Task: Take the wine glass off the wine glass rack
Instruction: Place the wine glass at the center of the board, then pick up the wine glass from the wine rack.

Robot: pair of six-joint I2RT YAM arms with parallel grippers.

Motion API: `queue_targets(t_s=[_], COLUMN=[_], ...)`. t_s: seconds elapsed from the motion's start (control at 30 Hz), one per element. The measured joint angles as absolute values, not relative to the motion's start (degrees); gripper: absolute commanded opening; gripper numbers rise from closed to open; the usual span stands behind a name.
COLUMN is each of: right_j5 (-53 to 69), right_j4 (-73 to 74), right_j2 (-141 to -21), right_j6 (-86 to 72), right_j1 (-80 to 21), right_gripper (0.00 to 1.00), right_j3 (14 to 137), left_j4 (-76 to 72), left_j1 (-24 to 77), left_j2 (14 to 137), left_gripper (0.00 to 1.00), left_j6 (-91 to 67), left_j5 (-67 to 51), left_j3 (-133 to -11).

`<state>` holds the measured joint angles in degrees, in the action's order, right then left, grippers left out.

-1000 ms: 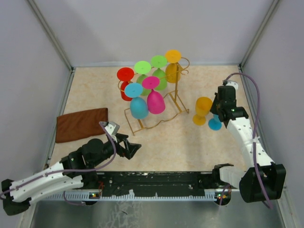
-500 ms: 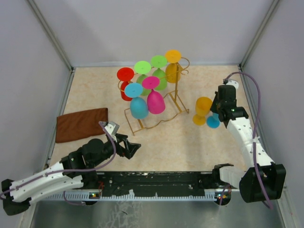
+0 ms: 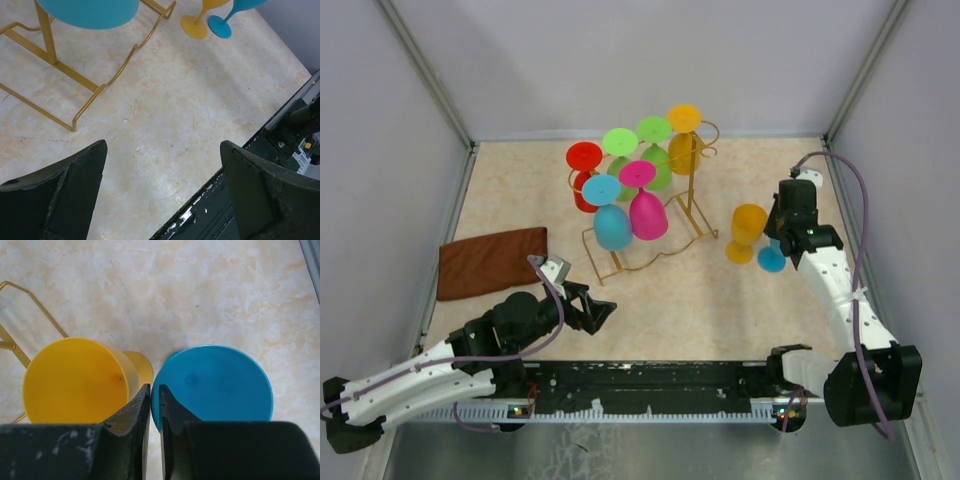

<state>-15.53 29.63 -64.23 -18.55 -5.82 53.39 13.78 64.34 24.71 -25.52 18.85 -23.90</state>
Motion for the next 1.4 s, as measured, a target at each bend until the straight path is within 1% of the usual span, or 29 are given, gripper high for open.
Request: queue_targets(t_s=[0.1,0.17,0.33,0.5,0.57,0.63,0.7,0.8,0.97,1.07,1.23,1.33,1.4], right_j5=[-15.11,-14.46,-13.17,-13.17,-13.17,-13.10,-12.64,-10.98,-5.37,0.89,13.06,18.87,22.02], right_j4=[29.61,29.61,29.89,31.09,31.59,32.29,32.53,32.21,28.62,23.46,13.08,4.80,-1.02], right_j2=[-64.23,-64.23,-64.07,-62.37,-60.69,-58.74,-56.69,-53.15,-47.16,-44.03,-42.00,-42.15,-42.70], right_j6=[-18.55,-18.59,-18.68,-18.65,-18.65,-18.65,-19.00,-19.59,-21.80,-24.69,-32.49,-39.88,-45.17], right_j1=[-5.82,-5.82,-5.82,-5.82,-5.82,-5.82,-5.82,-5.82,-5.82,-5.82,-5.82,-5.82,-6.11], right_gripper=[0.15,0.18,0.18,0.26,0.34,0.50,0.61,0.70,0.76,0.80,0.80,0.77,0.77], right_j3=[53.39,53.39,53.63,56.03,57.14,58.61,59.83,60.88,60.80,59.90,56.95,54.39,52.36], left_j4=[13.78,13.78,13.78,13.76,13.74,13.72,13.72,13.72,13.72,13.72,13.74,13.74,13.82], left_j1=[64.34,64.34,64.34,64.34,64.34,64.34,64.34,64.34,64.34,64.34,64.34,64.34,64.34], left_j2=[24.71,24.69,24.69,24.73,24.93,25.36,25.67,25.76,25.76,25.76,25.76,25.80,26.17], left_gripper=[1.00,1.00,1.00,1.00,1.00,1.00,1.00,1.00,1.00,1.00,1.00,1.00,1.00], left_j6=[-25.52,-25.52,-25.52,-25.52,-25.52,-25.52,-25.52,-25.54,-25.71,-25.76,-26.26,-27.09,-28.05], left_j5=[18.92,18.94,18.96,18.96,18.94,18.94,18.92,18.92,18.90,18.90,18.92,19.18,20.14], left_j3=[-23.90,-23.90,-23.90,-23.90,-23.90,-23.90,-23.90,-23.90,-23.88,-23.88,-23.88,-23.86,-23.86])
